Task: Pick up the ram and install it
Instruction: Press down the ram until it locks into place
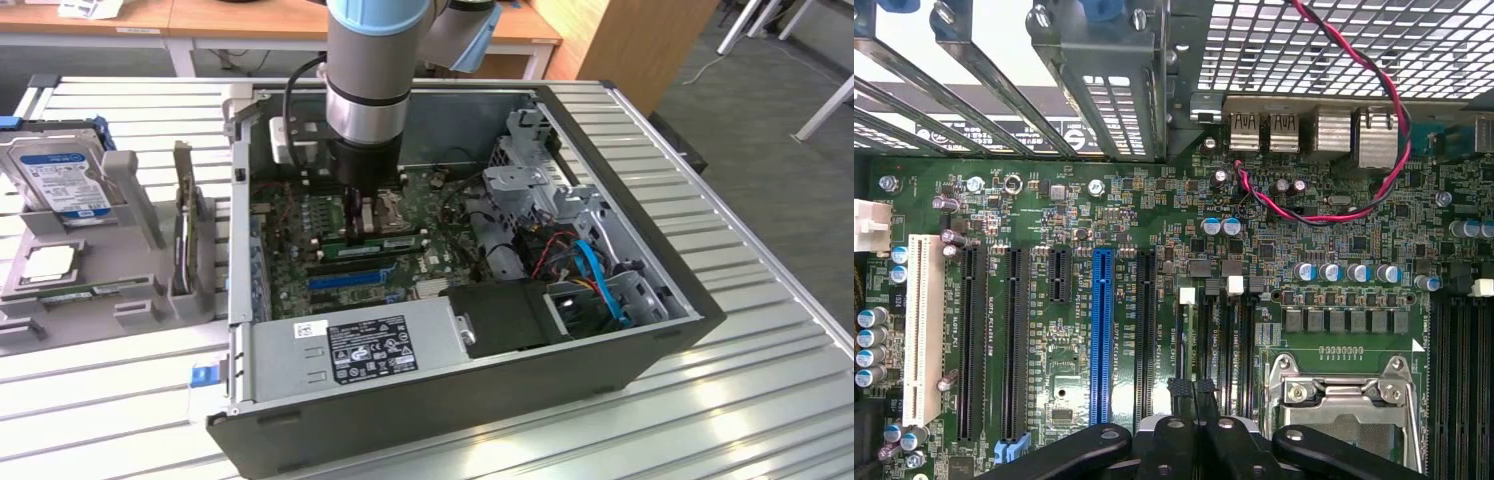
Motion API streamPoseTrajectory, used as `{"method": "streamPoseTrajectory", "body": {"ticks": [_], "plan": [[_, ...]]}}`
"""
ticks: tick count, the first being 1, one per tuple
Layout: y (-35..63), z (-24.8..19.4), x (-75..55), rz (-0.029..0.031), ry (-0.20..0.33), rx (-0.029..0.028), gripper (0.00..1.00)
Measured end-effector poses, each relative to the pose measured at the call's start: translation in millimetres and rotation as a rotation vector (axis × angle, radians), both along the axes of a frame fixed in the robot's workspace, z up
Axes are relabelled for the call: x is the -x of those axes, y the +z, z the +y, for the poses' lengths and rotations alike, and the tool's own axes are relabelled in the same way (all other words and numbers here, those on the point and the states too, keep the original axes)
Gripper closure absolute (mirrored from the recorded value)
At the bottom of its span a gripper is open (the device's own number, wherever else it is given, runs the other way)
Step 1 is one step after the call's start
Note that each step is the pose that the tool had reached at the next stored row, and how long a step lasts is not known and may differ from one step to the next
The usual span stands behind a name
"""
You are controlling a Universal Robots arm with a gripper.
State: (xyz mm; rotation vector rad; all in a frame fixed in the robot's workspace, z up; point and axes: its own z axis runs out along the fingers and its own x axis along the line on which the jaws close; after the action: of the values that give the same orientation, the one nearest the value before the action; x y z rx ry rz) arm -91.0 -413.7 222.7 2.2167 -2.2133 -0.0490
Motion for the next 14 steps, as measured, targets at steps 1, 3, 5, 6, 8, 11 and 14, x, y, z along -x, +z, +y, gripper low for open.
{"method": "streamPoseTrajectory", "body": {"ticks": [1,3,5,6,8,11,14], "plan": [[0.0,0.0,0.0,0.0000,0.000,0.0000,0.90],[0.0,0.0,0.0,0.0000,0.000,0.0000,0.90],[0.0,0.0,0.0,0.0000,0.000,0.0000,0.90],[0.0,0.0,0.0,-0.0001,0.000,0.0000,0.90],[0.0,0.0,0.0,-0.0001,0.000,0.0000,0.90],[0.7,0.1,-0.1,-0.0006,0.000,-0.0007,0.90],[3.2,0.0,0.0,-0.0001,0.000,0.0000,0.90]]}}
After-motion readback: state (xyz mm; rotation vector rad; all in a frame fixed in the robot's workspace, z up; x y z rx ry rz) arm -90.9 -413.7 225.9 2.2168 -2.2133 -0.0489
